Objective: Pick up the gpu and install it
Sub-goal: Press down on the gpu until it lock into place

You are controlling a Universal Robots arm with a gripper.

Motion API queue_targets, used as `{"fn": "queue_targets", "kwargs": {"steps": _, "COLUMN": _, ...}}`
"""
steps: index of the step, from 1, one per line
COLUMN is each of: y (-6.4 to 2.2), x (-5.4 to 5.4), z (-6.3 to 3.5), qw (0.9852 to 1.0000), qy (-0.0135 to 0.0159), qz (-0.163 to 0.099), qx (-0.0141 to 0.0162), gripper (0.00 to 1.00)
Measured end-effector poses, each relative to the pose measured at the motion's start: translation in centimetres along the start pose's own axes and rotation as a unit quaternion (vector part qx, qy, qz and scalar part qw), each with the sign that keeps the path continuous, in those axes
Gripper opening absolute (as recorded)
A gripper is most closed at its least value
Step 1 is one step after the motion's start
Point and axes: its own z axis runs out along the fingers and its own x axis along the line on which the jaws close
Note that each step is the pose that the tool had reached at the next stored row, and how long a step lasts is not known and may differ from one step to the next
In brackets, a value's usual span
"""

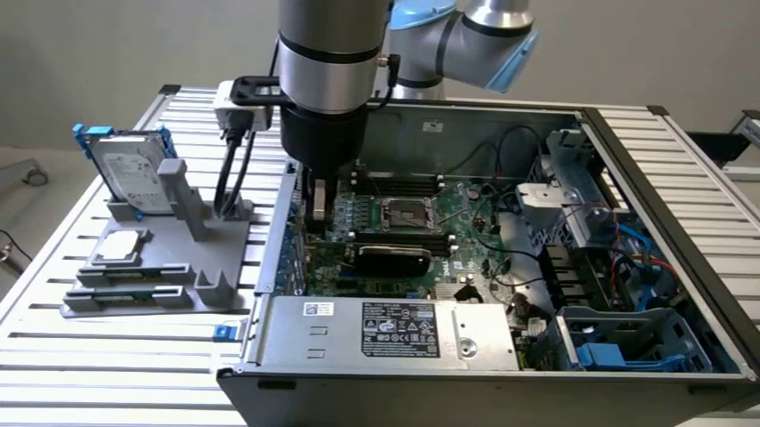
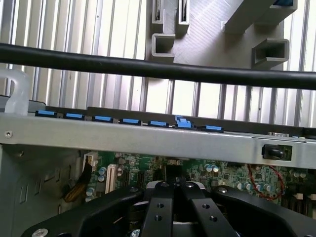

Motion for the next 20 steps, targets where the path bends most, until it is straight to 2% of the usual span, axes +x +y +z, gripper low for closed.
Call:
{"fn": "queue_targets", "kwargs": {"steps": 6, "y": 0.01, "x": 0.16, "z": 0.0, "qw": 0.9999, "qy": -0.002, "qz": 0.014, "qx": -0.0025, "gripper": 0.11}}
{"fn": "queue_targets", "kwargs": {"steps": 11, "y": 0.02, "x": 0.2, "z": -0.01, "qw": 0.9996, "qy": -0.0037, "qz": 0.024, "qx": -0.011, "gripper": 0.11}}
{"fn": "queue_targets", "kwargs": {"steps": 13, "y": 0.02, "x": 0.2, "z": -0.01, "qw": 0.9995, "qy": -0.0041, "qz": 0.027, "qx": -0.0131, "gripper": 0.11}}
{"fn": "queue_targets", "kwargs": {"steps": 20, "y": 0.0, "x": 0.2, "z": 0.0, "qw": 0.9993, "qy": -0.0053, "qz": 0.034, "qx": -0.0141, "gripper": 0.11}}
